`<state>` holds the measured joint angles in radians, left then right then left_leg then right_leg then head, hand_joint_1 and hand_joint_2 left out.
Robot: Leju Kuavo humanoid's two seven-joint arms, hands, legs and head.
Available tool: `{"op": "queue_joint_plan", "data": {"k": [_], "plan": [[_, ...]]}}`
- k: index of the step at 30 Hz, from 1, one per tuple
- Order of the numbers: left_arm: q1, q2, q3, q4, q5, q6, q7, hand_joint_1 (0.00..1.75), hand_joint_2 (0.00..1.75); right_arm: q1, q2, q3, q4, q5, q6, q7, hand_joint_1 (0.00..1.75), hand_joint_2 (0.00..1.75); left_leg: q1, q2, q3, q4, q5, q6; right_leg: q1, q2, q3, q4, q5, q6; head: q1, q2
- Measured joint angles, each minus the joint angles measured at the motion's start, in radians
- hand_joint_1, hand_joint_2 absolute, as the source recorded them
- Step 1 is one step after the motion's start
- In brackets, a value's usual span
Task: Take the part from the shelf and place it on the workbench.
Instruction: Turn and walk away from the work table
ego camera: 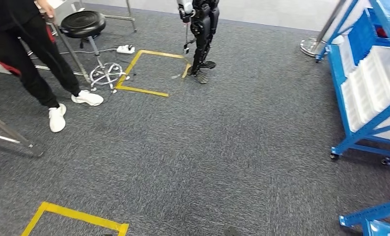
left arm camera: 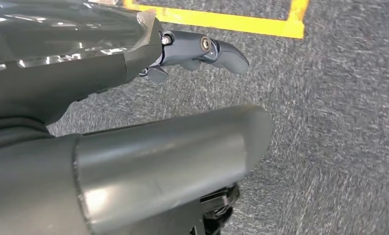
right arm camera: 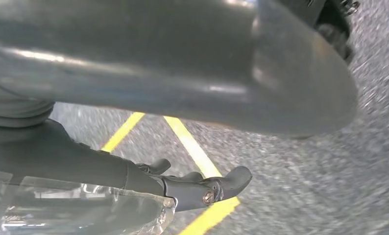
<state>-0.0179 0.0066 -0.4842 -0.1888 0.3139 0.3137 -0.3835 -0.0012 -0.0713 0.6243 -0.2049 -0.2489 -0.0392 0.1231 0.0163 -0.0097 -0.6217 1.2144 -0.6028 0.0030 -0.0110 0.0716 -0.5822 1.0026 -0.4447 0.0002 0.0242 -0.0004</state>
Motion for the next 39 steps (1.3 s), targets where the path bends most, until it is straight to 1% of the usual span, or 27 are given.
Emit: {"op": "queue_joint_plan", "data": {"k": [2, 4, 6, 7, 9, 10, 11, 13, 14, 15, 17, 19, 21, 22, 23, 24, 26, 27, 28, 29, 30, 31, 33, 35, 37, 38, 39], "plan": [[0.0, 0.002, 0.0, 0.0, 0.001, 0.001, 0.002, 0.0, 0.0, 0.001, 0.0, -0.007, 0.005, -0.01, 0.001, 0.009, 0.0, 0.0, 0.004, -0.044, 0.058, -0.13, 0.069, 0.005, 0.003, 0.027, 0.0, 0.004, 0.0, 0.003, 0.0, 0.0], [0.001, 0.003, 0.0, 0.001, 0.003, 0.002, 0.001, 0.0, 0.0, 0.002, -0.001, -0.013, 0.009, -0.017, 0.001, 0.013, 0.0, 0.0, 0.003, -0.076, 0.084, -0.192, 0.089, 0.008, 0.005, 0.049, -0.007, 0.006, 0.002, 0.012, 0.001, 0.0], [0.001, 0.004, 0.0, 0.001, 0.003, 0.002, 0.0, 0.0, 0.0, 0.006, -0.002, -0.019, 0.013, -0.023, 0.001, 0.016, 0.0, 0.0, -0.003, -0.058, 0.086, -0.198, 0.092, 0.017, 0.004, 0.07, -0.017, 0.002, 0.009, 0.027, 0.001, 0.0], [0.0, 0.004, 0.0, 0.001, 0.002, 0.002, -0.001, 0.0, 0.0, 0.008, -0.002, -0.022, 0.015, -0.024, 0.001, 0.016, 0.0, 0.0, -0.003, -0.046, 0.088, -0.204, 0.097, 0.025, 0.002, 0.066, -0.021, 0.003, 0.009, 0.033, 0.001, 0.0], [-0.001, 0.004, 0.0, 0.0, 0.0, 0.002, -0.004, 0.0, 0.0, 0.01, -0.002, -0.025, 0.018, -0.025, 0.001, 0.017, 0.0, 0.0, -0.002, -0.019, 0.094, -0.217, 0.105, 0.037, 0.007, 0.015, -0.046, 0.044, -0.012, 0.036, 0.003, 0.0], [-0.001, 0.004, 0.0, 0.0, -0.001, 0.002, -0.004, 0.0, 0.0, 0.01, -0.001, -0.025, 0.019, -0.025, 0.001, 0.016, 0.0, 0.0, -0.003, -0.005, 0.095, -0.22, 0.106, 0.041, 0.008, -0.021, -0.07, 0.093, -0.035, 0.034, 0.005, 0.0], [-0.001, 0.004, 0.0, 0.001, -0.001, 0.002, -0.005, 0.0, 0.0, 0.008, 0.0, -0.025, 0.019, -0.024, -0.001, 0.015, 0.0, 0.0, -0.005, 0.011, 0.096, -0.221, 0.106, 0.042, 0.008, -0.045, -0.102, 0.157, -0.064, 0.031, 0.007, 0.0], [0.0, 0.004, -0.001, 0.001, -0.002, 0.001, -0.005, 0.0, 0.0, 0.006, 0.001, -0.025, 0.019, -0.021, -0.008, 0.009, 0.0, 0.0, -0.007, 0.043, 0.096, -0.221, 0.104, 0.044, 0.002, -0.06, -0.152, 0.262, -0.101, 0.035, 0.008, 0.0], [0.0, 0.005, -0.002, 0.001, -0.003, 0.0, -0.005, 0.0, 0.0, 0.006, 0.002, -0.025, 0.019, -0.019, -0.013, 0.006, 0.0, 0.0, -0.007, 0.058, 0.096, -0.221, 0.103, 0.043, -0.001, -0.064, -0.152, 0.267, -0.098, 0.043, 0.008, 0.0], [-0.001, 0.005, -0.004, 0.001, -0.003, -0.002, -0.005, 0.0, 0.0, 0.006, 0.002, -0.025, 0.019, -0.018, -0.018, 0.003, 0.0, 0.0, -0.007, 0.07, 0.098, -0.221, 0.101, 0.041, -0.005, -0.07, -0.13, 0.23, -0.082, 0.053, 0.008, 0.0], [-0.001, 0.006, -0.007, 0.001, -0.005, -0.004, -0.005, 0.0, 0.0, 0.004, 0.003, -0.025, 0.019, -0.015, -0.023, 0.001, 0.0, 0.0, -0.009, 0.093, 0.105, -0.22, 0.094, 0.031, -0.009, -0.111, -0.046, 0.09, -0.037, 0.069, 0.008, 0.0], [-0.002, 0.008, -0.009, 0.001, -0.006, -0.004, -0.004, 0.0, 0.0, 0.001, 0.005, -0.025, 0.019, -0.013, -0.025, 0.0, 0.0, 0.0, -0.013, 0.111, 0.113, -0.219, 0.087, 0.019, -0.004, -0.139, 0.003, 0.007, -0.013, 0.062, 0.006, 0.0], [-0.004, 0.009, -0.011, 0.0, -0.006, -0.004, -0.004, 0.0, 0.0, 0.001, 0.006, -0.025, 0.02, -0.012, -0.025, 0.0, 0.0, 0.0, -0.013, 0.129, 0.121, -0.223, 0.083, 0.008, 0.003, -0.124, 0.003, 0.003, -0.01, 0.045, 0.004, 0.0], [-0.007, 0.009, -0.012, 0.0, -0.006, -0.004, -0.004, 0.0, 0.0, 0.003, 0.006, -0.025, 0.021, -0.011, -0.025, 0.0, 0.0, 0.0, -0.01, 0.131, 0.124, -0.223, 0.079, 0.002, -0.001, -0.113, 0.003, 0.001, -0.01, 0.038, 0.004, 0.0], [-0.008, 0.01, -0.014, 0.0, -0.006, -0.004, -0.004, 0.0, 0.0, 0.004, 0.006, -0.025, 0.022, -0.011, -0.025, 0.0, 0.0, 0.0, -0.007, 0.116, 0.122, -0.212, 0.068, -0.003, -0.005, -0.102, 0.005, -0.002, -0.008, 0.029, 0.002, 0.0], [-0.01, 0.01, -0.014, -0.001, -0.006, -0.004, -0.004, 0.0, 0.0, 0.004, 0.005, -0.025, 0.023, -0.011, -0.026, 0.0, 0.0, 0.0, -0.004, 0.091, 0.111, -0.183, 0.045, -0.006, -0.01, -0.091, 0.007, -0.004, -0.007, 0.021, 0.001, 0.0], [-0.008, 0.01, -0.015, -0.001, -0.006, -0.004, -0.004, 0.0, 0.0, 0.001, 0.005, -0.026, 0.024, -0.011, -0.026, 0.0, 0.0, 0.0, -0.001, 0.03, 0.054, -0.062, -0.023, -0.008, -0.011, -0.067, 0.009, -0.005, -0.006, 0.008, -0.002, 0.0], [-0.006, 0.009, -0.015, 0.0, -0.006, -0.004, -0.003, 0.0, 0.0, 0.0, 0.005, -0.026, 0.024, -0.011, -0.026, 0.0, 0.0, 0.0, -0.001, 0.015, 0.018, 0.006, -0.051, -0.007, -0.007, -0.054, 0.009, -0.005, -0.006, 0.005, -0.003, 0.0], [-0.004, 0.01, -0.016, 0.0, -0.007, -0.006, -0.002, 0.0, 0.0, 0.0, 0.006, -0.026, 0.025, -0.011, -0.026, 0.0, 0.0, 0.0, -0.001, 0.009, -0.011, 0.054, -0.062, -0.006, -0.004, -0.039, 0.01, -0.005, -0.006, 0.004, -0.003, 0.0], [-0.002, 0.011, -0.016, 0.0, -0.007, -0.008, -0.002, 0.0, 0.0, 0.0, 0.007, -0.027, 0.025, -0.011, -0.027, -0.001, 0.0, 0.0, -0.001, 0.007, -0.024, 0.065, -0.05, -0.003, -0.002, -0.025, 0.011, -0.004, -0.006, 0.004, -0.003, 0.0], [-0.002, 0.012, -0.016, 0.0, -0.008, -0.011, -0.001, 0.0, 0.0, 0.001, 0.007, -0.027, 0.025, -0.011, -0.028, -0.003, 0.0, 0.0, -0.001, 0.004, -0.018, 0.035, -0.017, 0.0, 0.0, -0.01, 0.013, -0.004, -0.007, 0.004, -0.003, 0.0], [-0.002, 0.014, -0.017, 0.0, -0.009, -0.015, 0.001, 0.0, 0.0, 0.002, 0.008, -0.027, 0.025, -0.011, -0.029, -0.006, 0.0, 0.0, -0.001, -0.005, 0.006, -0.025, 0.028, 0.003, 0.0, 0.005, 0.015, -0.004, -0.007, 0.004, -0.003, 0.0], [-0.001, 0.017, -0.021, 0.001, -0.01, -0.018, 0.005, 0.0, 0.0, 0.001, 0.009, -0.027, 0.025, -0.011, -0.033, -0.015, 0.0, 0.0, 0.002, -0.05, 0.058, -0.15, 0.089, 0.008, 0.004, 0.031, 0.015, -0.001, -0.007, 0.007, -0.002, 0.0], [-0.001, 0.019, -0.024, 0.002, -0.01, -0.019, 0.011, 0.0, 0.0, -0.001, 0.01, -0.027, 0.025, -0.011, -0.036, -0.02, 0.0, 0.0, -0.001, -0.073, 0.077, -0.196, 0.1, 0.012, 0.004, 0.053, 0.007, 0.0, -0.003, 0.016, -0.002, 0.0], [-0.001, 0.02, -0.025, 0.002, -0.009, -0.019, 0.014, 0.0, 0.0, 0.003, 0.01, -0.027, 0.026, -0.011, -0.04, -0.021, 0.0, 0.0, -0.005, -0.05, 0.079, -0.204, 0.106, 0.021, 0.001, 0.066, -0.004, -0.001, 0.001, 0.028, -0.002, 0.0], [-0.002, 0.021, -0.025, 0.002, -0.009, -0.018, 0.013, 0.0, 0.0, 0.005, 0.011, -0.027, 0.026, -0.012, -0.041, -0.021, 0.0, 0.0, -0.005, -0.039, 0.081, -0.21, 0.11, 0.029, 0.001, 0.049, -0.011, 0.007, -0.003, 0.032, -0.001, 0.0], [-0.003, 0.022, -0.025, 0.002, -0.009, -0.018, 0.013, 0.0, 0.0, 0.005, 0.011, -0.027, 0.026, -0.012, -0.042, -0.021, 0.0, 0.0, -0.004, -0.026, 0.084, -0.216, 0.114, 0.036, 0.002, 0.021, -0.026, 0.032, -0.017, 0.032, 0.0, 0.0]]}}
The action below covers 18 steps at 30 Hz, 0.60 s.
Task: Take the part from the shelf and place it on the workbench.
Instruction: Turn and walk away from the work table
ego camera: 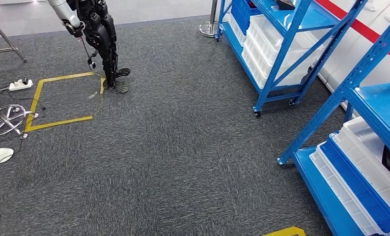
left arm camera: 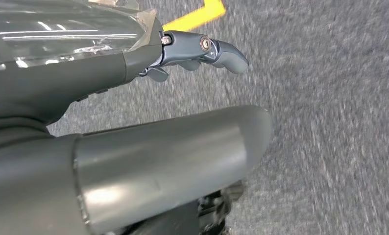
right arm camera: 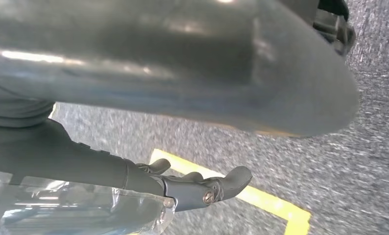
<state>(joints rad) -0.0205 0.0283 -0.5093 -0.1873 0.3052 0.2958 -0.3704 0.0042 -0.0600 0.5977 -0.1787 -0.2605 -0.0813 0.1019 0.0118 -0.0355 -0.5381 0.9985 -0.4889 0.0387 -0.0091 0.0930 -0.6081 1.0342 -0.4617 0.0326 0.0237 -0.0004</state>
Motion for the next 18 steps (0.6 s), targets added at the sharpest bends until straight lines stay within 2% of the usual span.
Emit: {"op": "queue_joint_plan", "data": {"k": [2, 4, 5, 6, 7, 8, 9, 10, 11, 12, 13, 14, 15, 16, 17, 18], "plan": [[0.002, 0.002, 0.0, 0.0, 0.0, 0.0, 0.0, 0.0, 0.0, -0.003, 0.002, 0.0, 0.0, 0.0, -0.002, -0.003, 0.0, 0.0, -0.002, 0.03, 0.002, -0.006, 0.002, 0.009, 0.0, -0.063, -0.058, 0.116, -0.054, -0.004, 0.002, 0.0], [0.005, 0.002, 0.0, 0.001, 0.001, 0.0, 0.0, 0.0, 0.0, -0.006, 0.003, 0.0, 0.0, 0.001, -0.004, -0.009, 0.0, 0.0, -0.004, 0.061, 0.001, -0.006, 0.001, 0.011, -0.004, -0.081, -0.12, 0.245, -0.101, -0.001, 0.002, 0.0], [0.005, 0.002, 0.0, 0.001, 0.001, -0.001, 0.0, 0.0, 0.0, -0.005, 0.003, 0.0, 0.0, 0.002, -0.006, -0.012, 0.0, 0.0, -0.004, 0.075, 0.001, -0.006, 0.0, 0.01, -0.007, -0.083, -0.129, 0.266, -0.105, 0.006, 0.003, 0.0], [0.005, 0.002, 0.0, 0.001, 0.002, -0.001, 0.0, 0.0, 0.0, -0.004, 0.003, 0.0, 0.0, 0.003, -0.007, -0.014, 0.0, 0.0, -0.004, 0.087, 0.002, -0.006, -0.001, 0.009, -0.009, -0.087, -0.114, 0.244, -0.093, 0.016, 0.003, 0.0], [0.005, 0.002, 0.0, 0.001, 0.003, -0.001, 0.0, 0.0, 0.0, -0.004, 0.002, 0.0, 0.0, 0.004, -0.008, -0.015, 0.0, 0.0, -0.003, 0.099, 0.004, -0.006, -0.002, 0.007, -0.011, -0.097, -0.078, 0.181, -0.07, 0.027, 0.003, 0.0], [0.005, 0.001, 0.0, 0.001, 0.004, 0.0, 0.0, 0.0, 0.0, -0.004, 0.002, 0.0, 0.0, 0.005, -0.009, -0.017, 0.0, 0.0, -0.004, 0.109, 0.007, -0.005, -0.005, 0.003, -0.013, -0.121, -0.032, 0.099, -0.045, 0.035, 0.003, 0.0], [0.005, 0.001, 0.0, 0.001, 0.004, 0.0, 0.0, 0.0, 0.0, -0.005, 0.002, 0.0, 0.0, 0.006, -0.009, -0.018, 0.0, 0.0, -0.006, 0.119, 0.01, -0.004, -0.008, -0.003, -0.011, -0.147, 0.009, 0.029, -0.023, 0.038, 0.003, 0.0], [0.005, 0.002, 0.0, 0.001, 0.004, 0.001, 0.0, 0.0, 0.0, -0.007, 0.003, 0.0, 0.0, 0.007, -0.01, -0.02, 0.0, 0.0, -0.009, 0.129, 0.014, -0.004, -0.012, -0.009, -0.009, -0.165, 0.035, -0.016, -0.01, 0.035, 0.002, 0.0], [0.005, 0.002, 0.0, 0.001, 0.004, 0.002, 0.0, 0.0, 0.0, -0.008, 0.005, 0.0, 0.0, 0.007, -0.01, -0.021, 0.0, 0.0, -0.012, 0.138, 0.018, -0.003, -0.015, -0.014, -0.006, -0.176, 0.046, -0.035, -0.004, 0.028, 0.002, 0.0], [0.004, 0.002, 0.0, 0.001, 0.004, 0.002, 0.0, 0.0, 0.0, -0.008, 0.006, 0.0, 0.0, 0.007, -0.01, -0.022, 0.0, 0.0, -0.013, 0.147, 0.022, -0.004, -0.017, -0.019, -0.003, -0.168, 0.043, -0.034, -0.002, 0.021, 0.0, 0.0], [0.002, 0.002, 0.0, 0.0, 0.003, 0.002, 0.0, 0.0, 0.0, -0.008, 0.006, 0.0, 0.0, 0.007, -0.011, -0.022, 0.0, 0.0, -0.011, 0.156, 0.025, -0.005, -0.02, -0.025, -0.005, -0.154, 0.042, -0.034, -0.001, 0.012, 0.0, 0.0], [0.0, 0.002, -0.001, 0.0, 0.003, 0.002, 0.001, 0.0, 0.0, -0.007, 0.006, 0.0, 0.0, 0.007, -0.011, -0.022, 0.0, 0.0, -0.007, 0.151, 0.026, 0.0, -0.027, -0.03, -0.008, -0.142, 0.043, -0.036, 0.001, 0.005, -0.001, 0.0], [-0.001, 0.001, -0.001, -0.001, 0.002, 0.002, 0.001, 0.0, 0.0, -0.007, 0.006, 0.0, 0.0, 0.007, -0.012, -0.022, 0.0, 0.0, -0.003, 0.132, 0.02, 0.02, -0.044, -0.035, -0.012, -0.129, 0.043, -0.038, 0.003, -0.005, -0.001, 0.0], [-0.001, 0.001, -0.001, -0.001, 0.002, 0.002, 0.001, 0.0, 0.0, -0.008, 0.005, 0.0, 0.0, 0.007, -0.013, -0.023, 0.0, 0.0, 0.0, 0.103, 0.004, 0.061, -0.072, -0.039, -0.017, -0.117, 0.047, -0.039, 0.004, -0.014, -0.002, 0.0], [-0.001, 0.001, -0.002, -0.001, 0.001, 0.002, 0.002, 0.0, 0.0, -0.008, 0.005, 0.0, 0.0, 0.007, -0.014, -0.023, 0.0, 0.0, 0.002, 0.071, -0.023, 0.121, -0.107, -0.04, -0.017, -0.105, 0.047, -0.039, 0.005, -0.019, -0.003, 0.0], [0.001, 0.0, -0.003, -0.001, 0.001, 0.002, 0.004, 0.0, 0.0, -0.009, 0.005, 0.0, 0.0, 0.007, -0.015, -0.023, 0.0, 0.0, 0.002, 0.049, -0.058, 0.192, -0.142, -0.04, -0.015, -0.093, 0.047, -0.039, 0.006, -0.024, -0.004, 0.0]]}}
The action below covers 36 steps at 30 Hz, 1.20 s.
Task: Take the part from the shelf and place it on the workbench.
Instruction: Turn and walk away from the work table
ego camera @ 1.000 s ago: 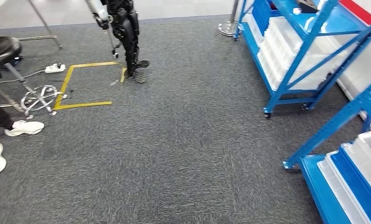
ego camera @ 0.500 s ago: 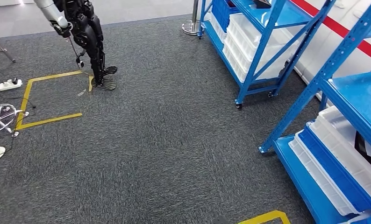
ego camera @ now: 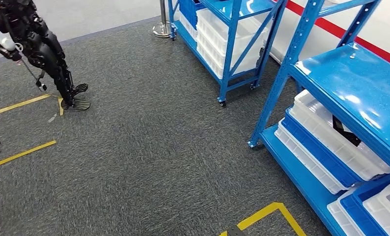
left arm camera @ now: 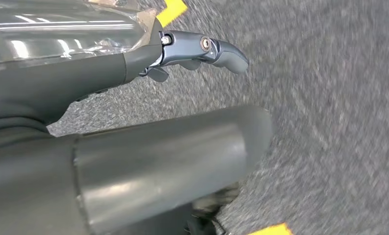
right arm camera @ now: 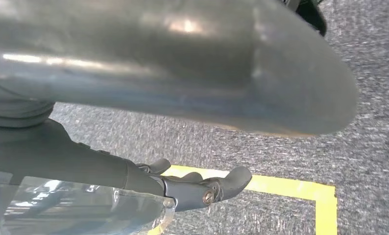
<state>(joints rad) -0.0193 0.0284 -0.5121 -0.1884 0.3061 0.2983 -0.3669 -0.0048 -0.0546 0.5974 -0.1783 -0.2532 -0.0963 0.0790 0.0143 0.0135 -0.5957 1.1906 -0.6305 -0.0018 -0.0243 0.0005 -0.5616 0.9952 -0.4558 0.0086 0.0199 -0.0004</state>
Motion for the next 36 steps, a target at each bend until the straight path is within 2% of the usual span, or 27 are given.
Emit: {"op": "queue_joint_plan", "data": {"k": [1, 2, 3, 4, 6, 8, 10, 11, 13, 14, 15, 17, 18, 19, 21, 23, 24, 26, 27, 29, 30, 31, 32, 33, 34, 35, 36], "plan": [[0.002, -0.001, -0.001, 0.0, 0.0, 0.0, 0.002, 0.0, 0.0, 0.0, 0.001, 0.0, 0.0, 0.0, -0.001, 0.0, 0.0, 0.0, 0.0, -0.011, -0.033, 0.061, -0.022, 0.0, 0.002, 0.014, 0.0, 0.0, 0.0, -0.001, 0.0, 0.0], [0.003, -0.001, -0.002, 0.001, 0.0, 0.0, 0.003, 0.0, 0.0, 0.001, 0.001, 0.0, 0.0, 0.0, -0.001, 0.0, 0.0, 0.0, 0.0, -0.015, -0.055, 0.094, -0.024, 0.001, 0.003, 0.029, 0.0, 0.0, 0.001, -0.002, 0.0, 0.0], [0.003, -0.001, -0.002, 0.001, 0.001, 0.0, 0.003, 0.0, 0.0, 0.002, 0.001, 0.0, 0.0, 0.0, -0.002, 0.0, 0.0, 0.0, 0.001, -0.017, -0.058, 0.089, -0.004, 0.002, 0.004, 0.044, 0.001, 0.001, 0.001, -0.002, 0.0, 0.0], [0.003, -0.001, -0.002, 0.001, 0.001, 0.0, 0.003, 0.0, 0.0, 0.002, 0.001, 0.0, 0.0, 0.0, -0.002, 0.0, 0.0, 0.0, 0.002, -0.02, -0.043, 0.046, 0.032, 0.003, 0.004, 0.059, 0.003, 0.001, 0.001, -0.002, 0.0, 0.0], [0.003, -0.001, -0.002, 0.001, 0.001, 0.0, 0.003, 0.0, 0.0, 0.001, 0.002, 0.0, 0.0, 0.0, -0.003, 0.0, 0.0, 0.0, 0.009, -0.056, 0.016, -0.089, 0.106, 0.004, 0.007, 0.086, 0.004, 0.005, 0.0, 0.001, 0.0, 0.0], [0.003, -0.001, -0.002, 0.001, 0.001, 0.0, 0.004, 0.0, 0.0, 0.0, 0.001, 0.0, 0.0, 0.001, -0.004, -0.001, 0.0, 0.0, 0.011, -0.087, 0.048, -0.165, 0.132, 0.006, 0.011, 0.108, -0.003, 0.007, 0.001, 0.011, 0.001, 0.0], [0.002, -0.002, -0.002, 0.001, 0.003, 0.0, 0.004, 0.0, 0.0, 0.003, 0.001, 0.0, 0.0, 0.001, -0.005, -0.001, 0.0, 0.0, 0.005, -0.076, 0.049, -0.175, 0.134, 0.017, 0.009, 0.128, -0.014, 0.003, 0.005, 0.026, 0.002, 0.0], [0.001, -0.002, -0.002, 0.001, 0.003, 0.001, 0.004, 0.0, 0.0, 0.006, 0.0, 0.001, 0.0, 0.001, -0.005, -0.001, 0.0, 0.0, 0.004, -0.064, 0.05, -0.179, 0.138, 0.025, 0.007, 0.121, -0.019, 0.006, 0.005, 0.032, 0.003, 0.0], [0.0, -0.001, -0.002, 0.001, 0.003, 0.001, 0.003, 0.0, 0.0, 0.007, 0.0, 0.002, 0.0, 0.001, -0.005, -0.001, 0.0, 0.0, 0.003, -0.039, 0.053, -0.189, 0.145, 0.041, 0.009, 0.07, -0.05, 0.06, -0.024, 0.032, 0.005, 0.0], [0.0, -0.001, -0.002, 0.001, 0.003, 0.001, 0.003, 0.0, 0.0, 0.005, 0.001, 0.003, 0.0, 0.001, -0.005, -0.001, 0.0, 0.0, 0.001, -0.025, 0.053, -0.191, 0.146, 0.046, 0.009, 0.039, -0.078, 0.118, -0.053, 0.028, 0.006, 0.0], [0.001, -0.001, -0.002, 0.001, 0.002, 0.001, 0.003, 0.0, 0.0, 0.002, 0.001, 0.003, 0.0, 0.001, -0.005, -0.001, 0.0, 0.0, -0.001, -0.011, 0.052, -0.191, 0.146, 0.049, 0.01, 0.02, -0.113, 0.19, -0.085, 0.025, 0.007, 0.0], [0.003, -0.001, -0.002, 0.001, 0.002, 0.0, 0.003, 0.0, 0.0, 0.001, 0.001, 0.004, 0.0, 0.001, -0.005, -0.001, 0.0, 0.0, -0.003, 0.017, 0.051, -0.191, 0.144, 0.05, 0.009, 0.011, -0.163, 0.299, -0.123, 0.028, 0.007, 0.0], [0.002, -0.001, -0.002, 0.001, 0.002, 0.0, 0.003, 0.0, 0.0, 0.002, 0.001, 0.004, 0.0, 0.001, -0.005, 0.0, 0.0, 0.0, -0.004, 0.03, 0.052, -0.19, 0.143, 0.05, 0.009, 0.009, -0.161, 0.299, -0.119, 0.036, 0.007, 0.0], [0.002, -0.002, -0.002, 0.001, 0.002, 0.0, 0.003, 0.0, 0.0, 0.003, 0.0, 0.004, 0.0, 0.001, -0.005, 0.0, 0.0, 0.0, -0.004, 0.041, 0.053, -0.19, 0.142, 0.049, 0.008, 0.003, -0.138, 0.258, -0.101, 0.045, 0.008, 0.0], [0.001, -0.002, -0.002, 0.001, 0.002, 0.0, 0.003, 0.0, 0.0, 0.003, -0.001, 0.004, 0.0, 0.001, -0.005, 0.0, 0.0, 0.0, -0.006, 0.062, 0.059, -0.19, 0.137, 0.042, 0.008, -0.037, -0.054, 0.106, -0.048, 0.058, 0.008, 0.0], [0.001, -0.002, -0.003, 0.001, 0.001, 0.0, 0.004, 0.0, 0.0, 0.0, -0.001, 0.004, 0.0, 0.001, -0.005, -0.001, 0.0, 0.0, -0.012, 0.08, 0.066, -0.189, 0.13, 0.031, 0.014, -0.071, -0.003, 0.015, -0.018, 0.05, 0.006, 0.0], [0.001, -0.002, -0.003, 0.001, 0.001, 0.0, 0.004, 0.0, 0.0, 0.0, 0.0, 0.004, 0.0, 0.001, -0.005, -0.001, 0.0, 0.0, -0.014, 0.088, 0.07, -0.189, 0.127, 0.026, 0.017, -0.073, -0.002, 0.008, -0.014, 0.042, 0.006, 0.0], [-0.002, -0.002, -0.003, 0.0, 0.0, 0.0, 0.005, 0.0, 0.0, 0.001, 0.0, 0.004, 0.0, 0.001, -0.005, 0.0, 0.0, 0.0, -0.011, 0.101, 0.077, -0.188, 0.121, 0.015, 0.014, -0.048, -0.003, 0.007, -0.011, 0.027, 0.004, 0.0], [-0.005, -0.002, -0.003, 0.0, 0.0, 0.0, 0.005, 0.0, 0.0, 0.002, 0.0, 0.004, 0.0, 0.001, -0.005, 0.0, 0.0, 0.0, -0.007, 0.09, 0.076, -0.179, 0.11, 0.01, 0.009, -0.037, -0.002, 0.005, -0.009, 0.019, 0.004, 0.0], [-0.007, -0.002, -0.004, -0.001, -0.001, 0.0, 0.006, 0.0, 0.0, 0.0, -0.001, 0.004, 0.0, 0.0, -0.005, 0.002, 0.0, 0.0, -0.002, 0.037, 0.047, -0.106, 0.06, 0.002, 0.0, -0.014, 0.003, 0.002, -0.005, 0.003, 0.001, 0.0], [-0.007, -0.003, -0.004, -0.001, -0.001, 0.0, 0.007, 0.0, 0.0, -0.001, -0.001, 0.004, 0.0, 0.0, -0.005, 0.002, 0.0, 0.0, -0.001, 0.009, 0.016, -0.041, 0.025, 0.001, 0.002, -0.002, 0.003, 0.002, -0.005, -0.001, 0.0, 0.0], [-0.005, -0.003, -0.004, 0.0, -0.001, 0.0, 0.008, 0.0, 0.0, -0.002, -0.001, 0.004, 0.0, 0.0, -0.005, 0.002, 0.0, 0.0, -0.001, -0.006, -0.018, 0.027, -0.004, 0.0, 0.004, 0.011, 0.003, 0.002, -0.004, -0.005, 0.0, 0.0], [-0.004, -0.003, -0.005, 0.0, -0.001, 0.0, 0.01, 0.0, 0.0, -0.002, 0.0, 0.004, 0.0, 0.0, -0.005, 0.002, 0.0, 0.0, -0.001, -0.013, -0.046, 0.076, -0.018, 0.0, 0.006, 0.025, 0.003, 0.002, -0.004, -0.005, 0.0, 0.0], [-0.003, -0.004, -0.005, 0.0, -0.001, 0.0, 0.011, 0.0, 0.0, 0.0, 0.0, 0.004, 0.0, 0.0, -0.005, 0.002, 0.0, 0.0, -0.001, -0.016, -0.059, 0.093, -0.01, 0.0, 0.007, 0.039, 0.004, 0.003, -0.005, -0.005, 0.0, 0.0], [-0.003, -0.004, -0.005, 0.0, -0.001, 0.0, 0.012, 0.0, 0.0, 0.001, 0.0, 0.004, 0.0, 0.0, -0.005, 0.003, 0.0, 0.0, 0.0, -0.018, -0.052, 0.067, 0.019, 0.001, 0.007, 0.053, 0.006, 0.003, -0.005, -0.005, 0.0, 0.0], [-0.003, -0.004, -0.005, 0.0, -0.001, 0.0, 0.012, 0.0, 0.0, 0.001, 0.0, 0.004, 0.0, 0.0, -0.005, 0.003, 0.0, 0.0, 0.002, -0.026, -0.028, 0.009, 0.061, 0.003, 0.007, 0.068, 0.008, 0.004, -0.005, -0.005, 0.0, 0.0], [-0.003, -0.004, -0.005, 0.0, -0.001, 0.0, 0.012, 0.0, 0.0, 0.0, 0.001, 0.004, 0.0, 0.0, -0.005, 0.003, 0.0, 0.0, 0.005, -0.046, 0.002, -0.059, 0.097, 0.004, 0.008, 0.082, 0.009, 0.005, -0.005, -0.004, 0.0, 0.0]]}}
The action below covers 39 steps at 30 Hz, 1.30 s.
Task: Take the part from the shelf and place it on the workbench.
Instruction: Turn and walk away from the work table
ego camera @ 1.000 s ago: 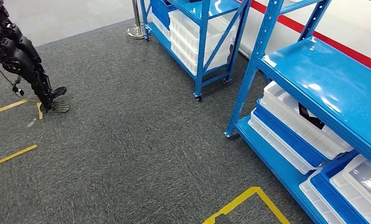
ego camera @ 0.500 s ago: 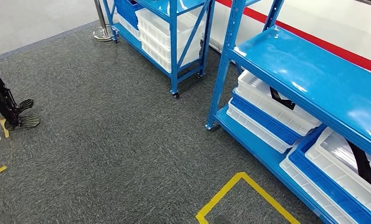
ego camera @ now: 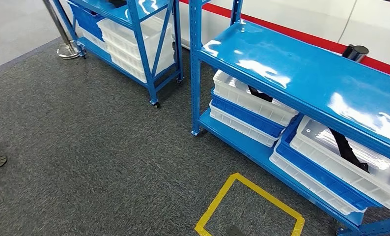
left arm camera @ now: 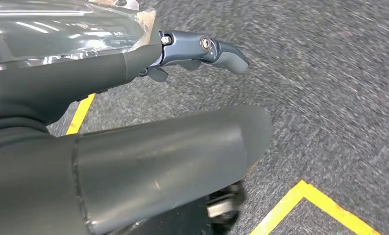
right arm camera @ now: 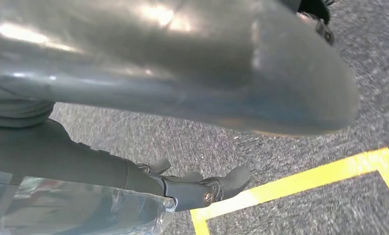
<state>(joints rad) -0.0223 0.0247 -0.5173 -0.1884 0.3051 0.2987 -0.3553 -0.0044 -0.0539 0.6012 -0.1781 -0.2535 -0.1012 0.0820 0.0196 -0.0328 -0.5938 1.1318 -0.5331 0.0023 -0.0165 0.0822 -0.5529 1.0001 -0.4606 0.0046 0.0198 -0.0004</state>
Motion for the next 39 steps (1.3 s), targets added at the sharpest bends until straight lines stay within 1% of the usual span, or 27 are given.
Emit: {"op": "queue_joint_plan", "data": {"k": [1, 3, 5, 6, 7, 9, 11, 12, 13, 15, 16, 17, 18, 20, 21, 23, 24, 25, 27, 30, 33, 34, 35, 36, 37, 38, 39], "plan": [[0.0, 0.0, 0.0, 0.0, 0.0, 0.0, 0.0, 0.0, 0.0, -0.001, 0.0, 0.0, 0.0, 0.0, 0.0, 0.0, 0.0, 0.0, 0.003, -0.021, 0.026, -0.059, 0.025, 0.001, 0.003, 0.013, -0.001, 0.002, 0.0, 0.002, 0.0, 0.0], [0.0, 0.0, 0.0, 0.0, -0.001, 0.0, 0.001, 0.0, 0.0, -0.003, 0.0, 0.0, 0.0, 0.0, -0.001, 0.0, 0.0, 0.0, 0.003, -0.047, 0.047, -0.112, 0.036, 0.005, 0.005, 0.035, -0.01, 0.004, 0.002, 0.013, 0.001, 0.0], [-0.001, -0.001, -0.001, 0.0, -0.002, 0.0, 0.002, 0.0, 0.0, 0.0, 0.0, 0.0, 0.0, 0.0, -0.002, 0.0, 0.0, 0.0, -0.002, -0.028, 0.047, -0.119, 0.04, 0.016, 0.003, 0.05, -0.022, 0.002, 0.006, 0.027, 0.002, 0.0], [-0.003, -0.001, -0.002, 0.0, -0.003, 0.001, 0.002, 0.0, 0.0, 0.003, -0.001, 0.0, 0.0, 0.0, -0.002, 0.0, 0.0, 0.0, -0.002, -0.016, 0.049, -0.124, 0.044, 0.023, 0.002, 0.037, -0.029, 0.008, 0.004, 0.032, 0.002, 0.0], [-0.005, -0.001, -0.003, 0.0, -0.003, 0.001, 0.002, 0.0, 0.0, 0.004, -0.001, 0.0, 0.0, 0.0, -0.002, 0.001, 0.0, 0.0, -0.002, -0.004, 0.051, -0.13, 0.048, 0.031, 0.003, 0.012, -0.042, 0.029, -0.008, 0.033, 0.003, 0.0], [-0.006, -0.002, -0.006, 0.0, -0.004, 0.002, 0.003, 0.0, 0.0, 0.001, 0.0, 0.001, 0.0, 0.0, -0.003, 0.001, 0.0, 0.0, -0.004, 0.025, 0.053, -0.137, 0.05, 0.042, 0.005, -0.049, -0.097, 0.136, -0.062, 0.028, 0.006, 0.0], [-0.005, -0.002, -0.008, 0.0, -0.004, 0.002, 0.004, 0.0, 0.0, -0.001, 0.001, 0.002, 0.0, 0.001, -0.003, 0.002, 0.0, 0.0, -0.006, 0.055, 0.052, -0.136, 0.049, 0.044, 0.003, -0.069, -0.161, 0.268, -0.113, 0.029, 0.008, 0.0], [-0.005, -0.003, -0.009, 0.0, -0.004, 0.002, 0.005, 0.0, 0.0, -0.001, 0.0, 0.002, 0.0, 0.001, -0.004, 0.002, 0.0, 0.0, -0.006, 0.069, 0.052, -0.136, 0.048, 0.044, 0.0, -0.072, -0.173, 0.295, -0.118, 0.035, 0.008, 0.0], [-0.005, -0.003, -0.009, 0.0, -0.004, 0.002, 0.005, 0.0, 0.0, 0.0, -0.001, 0.002, 0.0, 0.002, -0.004, 0.002, 0.0, 0.0, -0.005, 0.081, 0.053, -0.136, 0.047, 0.042, -0.002, -0.076, -0.162, 0.279, -0.107, 0.045, 0.008, 0.0], [-0.006, -0.005, -0.01, 0.0, -0.004, 0.002, 0.005, 0.0, 0.0, 0.0, -0.003, 0.003, 0.0, 0.002, -0.005, 0.002, 0.0, 0.0, -0.003, 0.104, 0.059, -0.135, 0.042, 0.035, -0.006, -0.106, -0.085, 0.139, -0.056, 0.066, 0.008, 0.0], [-0.007, -0.005, -0.011, 0.0, -0.004, 0.002, 0.005, 0.0, 0.0, -0.001, -0.003, 0.004, 0.0, 0.002, -0.006, 0.002, 0.0, 0.0, -0.004, 0.114, 0.063, -0.134, 0.038, 0.029, -0.005, -0.129, -0.045, 0.069, -0.032, 0.071, 0.008, 0.0], [-0.007, -0.005, -0.011, 0.0, -0.004, 0.002, 0.005, 0.0, 0.0, -0.002, -0.003, 0.005, 0.0, 0.002, -0.006, 0.001, 0.0, 0.0, -0.006, 0.124, 0.067, -0.134, 0.035, 0.022, -0.003, -0.144, -0.018, 0.022, -0.016, 0.067, 0.008, 0.0], [-0.007, -0.005, -0.012, 0.0, -0.004, 0.002, 0.005, 0.0, 0.0, -0.004, -0.002, 0.006, 0.0, 0.003, -0.007, 0.001, 0.0, 0.0, -0.009, 0.132, 0.071, -0.133, 0.032, 0.016, 0.0, -0.152, -0.008, 0.003, -0.009, 0.06, 0.008, 0.0], [-0.01, -0.005, -0.013, 0.0, -0.004, 0.002, 0.005, 0.0, 0.0, -0.003, -0.002, 0.007, 0.0, 0.003, -0.007, 0.001, 0.0, 0.0, -0.008, 0.149, 0.079, -0.136, 0.028, 0.004, 0.002, -0.133, -0.012, 0.004, -0.006, 0.041, 0.007, 0.0], [-0.012, -0.005, -0.014, -0.001, -0.004, 0.002, 0.005, 0.0, 0.0, -0.002, -0.002, 0.007, 0.0, 0.004, -0.008, 0.001, 0.0, 0.0, -0.006, 0.141, 0.08, -0.133, 0.022, -0.001, -0.001, -0.122, -0.013, 0.003, -0.005, 0.034, 0.007, 0.0], [-0.014, -0.005, -0.014, -0.001, -0.004, 0.002, 0.005, 0.0, 0.0, -0.001, -0.002, 0.008, 0.0, 0.004, -0.009, 0.002, 0.0, 0.0, 0.0, 0.094, 0.061, -0.083, -0.018, -0.01, -0.01, -0.1, -0.009, 0.0, -0.001, 0.017, 0.005, 0.0], [-0.014, -0.005, -0.015, -0.001, -0.004, 0.002, 0.005, 0.0, 0.0, -0.002, -0.002, 0.008, 0.0, 0.005, -0.009, 0.002, 0.0, 0.0, 0.002, 0.063, 0.035, -0.024, -0.053, -0.012, -0.011, -0.089, -0.009, -0.001, 0.0, 0.011, 0.003, 0.0], [-0.012, -0.005, -0.015, -0.001, -0.004, 0.002, 0.005, 0.0, 0.0, -0.003, -0.002, 0.008, 0.0, 0.005, -0.009, 0.003, 0.0, 0.0, 0.002, 0.044, 0.0, 0.047, -0.088, -0.012, -0.009, -0.077, -0.009, -0.001, 0.0, 0.007, 0.003, 0.0], [-0.008, -0.005, -0.016, 0.0, -0.003, 0.002, 0.006, 0.0, 0.0, -0.003, -0.001, 0.008, 0.0, 0.005, -0.009, 0.003, 0.0, 0.0, 0.002, 0.032, -0.059, 0.157, -0.126, -0.013, -0.005, -0.053, -0.009, 0.0, 0.0, 0.005, 0.003, 0.0], [-0.008, -0.006, -0.016, 0.0, -0.003, 0.002, 0.006, 0.0, 0.0, -0.002, -0.001, 0.008, 0.0, 0.005, -0.009, 0.003, 0.0, 0.0, 0.002, 0.031, -0.077, 0.183, -0.125, -0.012, -0.003, -0.043, -0.008, 0.0, -0.001, 0.005, 0.003, 0.0], [-0.008, -0.006, -0.016, 0.0, -0.003, 0.002, 0.006, 0.0, 0.0, -0.002, -0.001, 0.008, 0.0, 0.005, -0.009, 0.003, 0.0, 0.0, 0.002, 0.03, -0.077, 0.18, -0.12, -0.011, -0.003, -0.04, -0.008, 0.0, -0.001, 0.005, 0.003, 0.0], [-0.008, -0.006, -0.016, 0.0, -0.003, 0.002, 0.006, 0.0, 0.0, -0.002, -0.001, 0.008, 0.0, 0.005, -0.009, 0.003, 0.0, 0.0, 0.002, 0.03, -0.07, 0.16, -0.101, -0.01, -0.003, -0.034, -0.007, 0.0, -0.001, 0.005, 0.003, 0.0], [-0.008, -0.005, -0.016, 0.0, -0.003, 0.002, 0.006, 0.0, 0.0, -0.002, -0.001, 0.008, 0.0, 0.005, -0.009, 0.003, 0.0, 0.0, 0.002, 0.027, -0.052, 0.118, -0.07, -0.007, -0.003, -0.024, -0.005, 0.0, -0.001, 0.005, 0.003, 0.0], [-0.008, -0.005, -0.016, 0.0, -0.003, 0.002, 0.006, 0.0, 0.0, -0.002, -0.001, 0.008, 0.0, 0.005, -0.009, 0.003, 0.0, 0.0, 0.001, 0.01, -0.021, 0.043, -0.03, -0.002, -0.001, -0.004, -0.006, 0.001, 0.0, 0.009, 0.003, 0.0], [-0.009, -0.005, -0.016, 0.0, -0.003, 0.002, 0.006, 0.0, 0.0, -0.002, -0.001, 0.008, 0.0, 0.005, -0.009, 0.003, 0.0, 0.0, -0.001, -0.001, 0.011, -0.034, 0.01, 0.007, -0.001, 0.021, -0.012, 0.0, 0.002, 0.017, 0.003, 0.0], [-0.01, -0.005, -0.016, 0.0, -0.003, 0.002, 0.006, 0.0, 0.0, -0.001, -0.002, 0.008, 0.0, 0.004, -0.009, 0.004, 0.0, 0.0, -0.001, -0.007, 0.037, -0.096, 0.038, 0.016, 0.0, 0.033, -0.018, 0.002, 0.003, 0.026, 0.003, 0.0], [-0.012, -0.004, -0.016, 0.0, -0.002, 0.003, 0.006, 0.0, 0.0, 0.0, -0.002, 0.009, 0.0, 0.004, -0.009, 0.005, 0.0, 0.0, -0.002, -0.009, 0.054, -0.136, 0.052, 0.025, 0.002, 0.025, -0.031, 0.014, -0.003, 0.034, 0.005, 0.0]]}}
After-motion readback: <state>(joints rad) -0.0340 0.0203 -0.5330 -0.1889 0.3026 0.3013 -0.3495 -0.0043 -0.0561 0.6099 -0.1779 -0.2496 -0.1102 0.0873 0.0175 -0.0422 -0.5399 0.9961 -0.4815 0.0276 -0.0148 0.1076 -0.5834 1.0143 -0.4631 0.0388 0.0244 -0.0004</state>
